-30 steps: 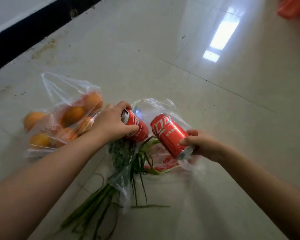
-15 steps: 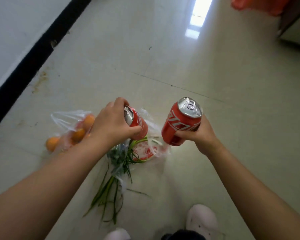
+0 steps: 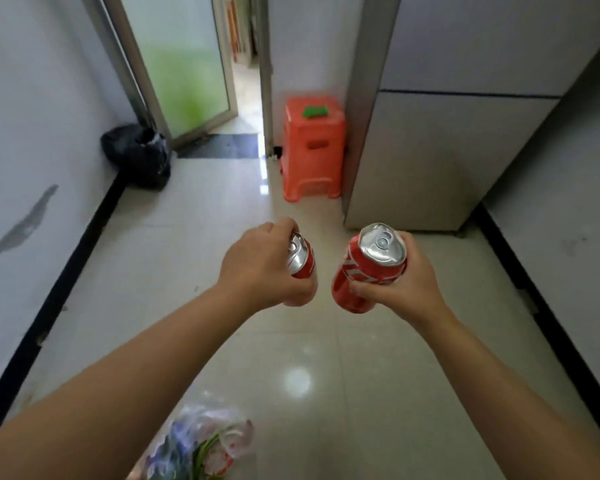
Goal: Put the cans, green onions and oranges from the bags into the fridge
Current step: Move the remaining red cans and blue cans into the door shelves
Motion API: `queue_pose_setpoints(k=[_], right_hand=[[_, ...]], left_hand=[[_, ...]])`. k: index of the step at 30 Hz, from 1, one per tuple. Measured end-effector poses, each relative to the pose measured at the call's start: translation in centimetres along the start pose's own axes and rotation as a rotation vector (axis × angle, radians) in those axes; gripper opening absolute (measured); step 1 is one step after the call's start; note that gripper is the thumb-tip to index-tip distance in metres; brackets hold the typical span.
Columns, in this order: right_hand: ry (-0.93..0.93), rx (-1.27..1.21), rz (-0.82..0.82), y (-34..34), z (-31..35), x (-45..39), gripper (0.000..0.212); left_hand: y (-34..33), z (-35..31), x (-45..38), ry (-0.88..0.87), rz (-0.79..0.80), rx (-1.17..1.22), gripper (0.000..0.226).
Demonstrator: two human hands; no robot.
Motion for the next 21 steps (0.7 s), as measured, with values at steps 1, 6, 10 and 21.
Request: queue_pose_setpoints(k=[1, 6, 10, 21], right_hand=[[0.021, -0.008, -0.028, 3.1, 2.3, -1.4, 0.068], [0.179, -0.048, -0.137, 15.8, 12.0, -7.4, 0.062], [0.321, -0.012, -0.176, 23.8, 17.8, -12.0, 0.064], [0.648, 0.09, -0.331, 37.8, 28.6, -29.4, 0.06]], left_hand=[[2.0, -3.4, -1.1, -0.037, -0.028, -0.004, 0.062], [10.9, -17.1, -5.2, -0.176, -0.22, 0.036, 0.062], [16.2, -26.3, -8.1, -0.304, -0.338, 0.039, 0.066], [28.0, -40.7, -21.5, -0.489, -0.692, 0.098, 0.072]])
Point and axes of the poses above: each hand's wrist, its own x-axis away from the middle knuckle, its own y-axis out of the back of the hand, z = x × y, the point moved 5 cm from there along -x, towards the middle knuckle, and after that the axes turned 9 degrees about y, right-handed, at the moved point
